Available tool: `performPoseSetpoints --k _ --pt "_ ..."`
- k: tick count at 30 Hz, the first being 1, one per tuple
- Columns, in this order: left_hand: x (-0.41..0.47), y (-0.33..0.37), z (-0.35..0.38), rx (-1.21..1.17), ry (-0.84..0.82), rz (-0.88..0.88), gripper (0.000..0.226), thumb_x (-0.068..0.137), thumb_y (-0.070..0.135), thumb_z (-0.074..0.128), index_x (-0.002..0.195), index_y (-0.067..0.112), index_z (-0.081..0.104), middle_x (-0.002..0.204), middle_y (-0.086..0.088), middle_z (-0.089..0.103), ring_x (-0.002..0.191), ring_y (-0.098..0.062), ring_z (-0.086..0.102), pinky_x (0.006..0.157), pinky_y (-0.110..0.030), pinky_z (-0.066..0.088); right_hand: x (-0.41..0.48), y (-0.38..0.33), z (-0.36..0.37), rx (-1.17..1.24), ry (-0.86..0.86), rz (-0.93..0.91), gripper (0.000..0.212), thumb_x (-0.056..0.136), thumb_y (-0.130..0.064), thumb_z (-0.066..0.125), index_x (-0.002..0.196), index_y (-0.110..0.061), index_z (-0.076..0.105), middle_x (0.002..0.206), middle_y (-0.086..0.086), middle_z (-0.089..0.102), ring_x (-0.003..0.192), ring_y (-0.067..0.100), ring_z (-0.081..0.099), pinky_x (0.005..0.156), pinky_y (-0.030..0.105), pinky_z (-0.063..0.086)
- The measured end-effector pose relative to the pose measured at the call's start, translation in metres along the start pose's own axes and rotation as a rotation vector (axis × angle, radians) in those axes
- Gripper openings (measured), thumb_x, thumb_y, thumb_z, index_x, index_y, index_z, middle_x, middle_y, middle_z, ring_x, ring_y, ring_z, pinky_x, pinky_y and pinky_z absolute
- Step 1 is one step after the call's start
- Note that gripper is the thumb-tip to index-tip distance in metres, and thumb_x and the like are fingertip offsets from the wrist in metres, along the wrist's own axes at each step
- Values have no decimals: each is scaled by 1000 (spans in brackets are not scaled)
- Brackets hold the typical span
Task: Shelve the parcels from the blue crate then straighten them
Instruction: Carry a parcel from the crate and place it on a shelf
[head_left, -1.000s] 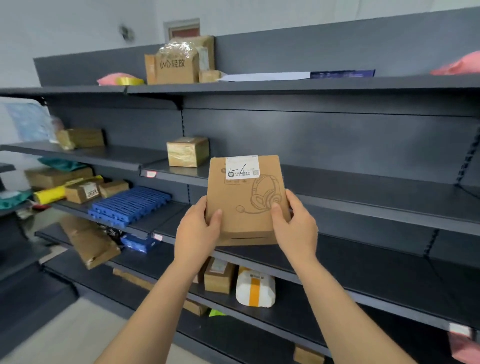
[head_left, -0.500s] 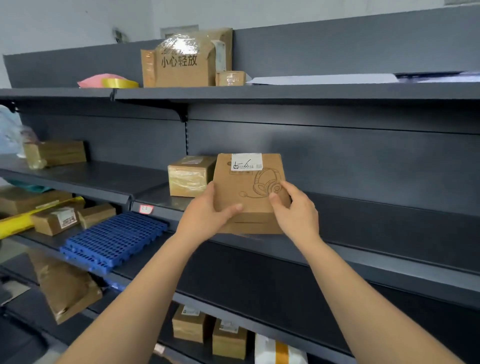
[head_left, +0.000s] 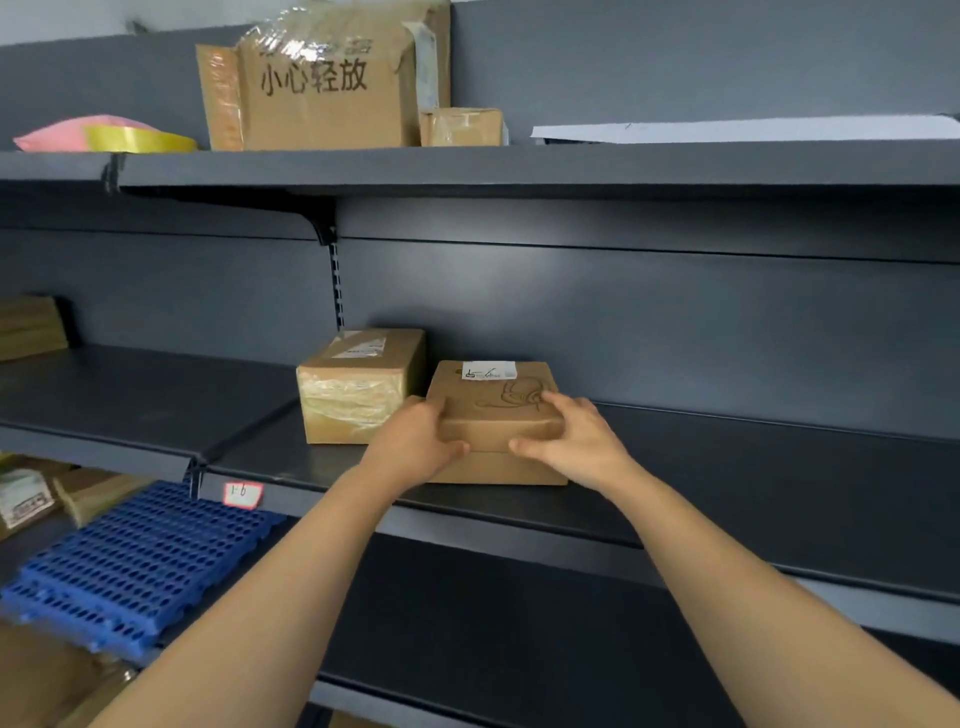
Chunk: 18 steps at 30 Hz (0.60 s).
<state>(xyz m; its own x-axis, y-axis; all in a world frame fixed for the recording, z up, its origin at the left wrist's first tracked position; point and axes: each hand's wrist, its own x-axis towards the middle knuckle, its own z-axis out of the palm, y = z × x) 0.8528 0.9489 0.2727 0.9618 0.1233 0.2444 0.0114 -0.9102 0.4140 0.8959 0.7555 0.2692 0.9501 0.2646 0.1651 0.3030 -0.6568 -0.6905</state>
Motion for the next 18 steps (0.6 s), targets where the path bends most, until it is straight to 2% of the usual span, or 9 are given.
performPoseSetpoints --k 5,10,16,18 --pt "23 -4 11 108 15 47 61 88 31 64 140 9 40 150 -11 28 129 -29 44 105 -34 38 27 13 3 -180 5 -72 84 82 -32 72 152 -21 27 152 5 27 135 21 37 106 25 31" --pt "36 -3 22 312 108 113 47 91 28 58 134 11 46 138 -10 41 124 -29 41 102 -35 41 38 18 7 -331 50 -136 78 87 -38 67 152 -22 27 151 5 28 133 26 40 107 34 36" --pt "36 -5 25 460 154 143 57 88 23 60 139 11 39 137 -11 45 129 -30 35 105 -36 37 27 18 6 -497 86 -115 84 90 -37 64 154 -24 11 145 8 36 131 28 41 98 41 46" --pt "30 -3 25 500 171 170 60 87 24 59 142 10 36 139 -12 43 135 -32 29 108 -38 34 17 19 3 -580 117 -109 84 89 -37 64 153 -22 11 143 10 38 130 29 41 98 42 44"
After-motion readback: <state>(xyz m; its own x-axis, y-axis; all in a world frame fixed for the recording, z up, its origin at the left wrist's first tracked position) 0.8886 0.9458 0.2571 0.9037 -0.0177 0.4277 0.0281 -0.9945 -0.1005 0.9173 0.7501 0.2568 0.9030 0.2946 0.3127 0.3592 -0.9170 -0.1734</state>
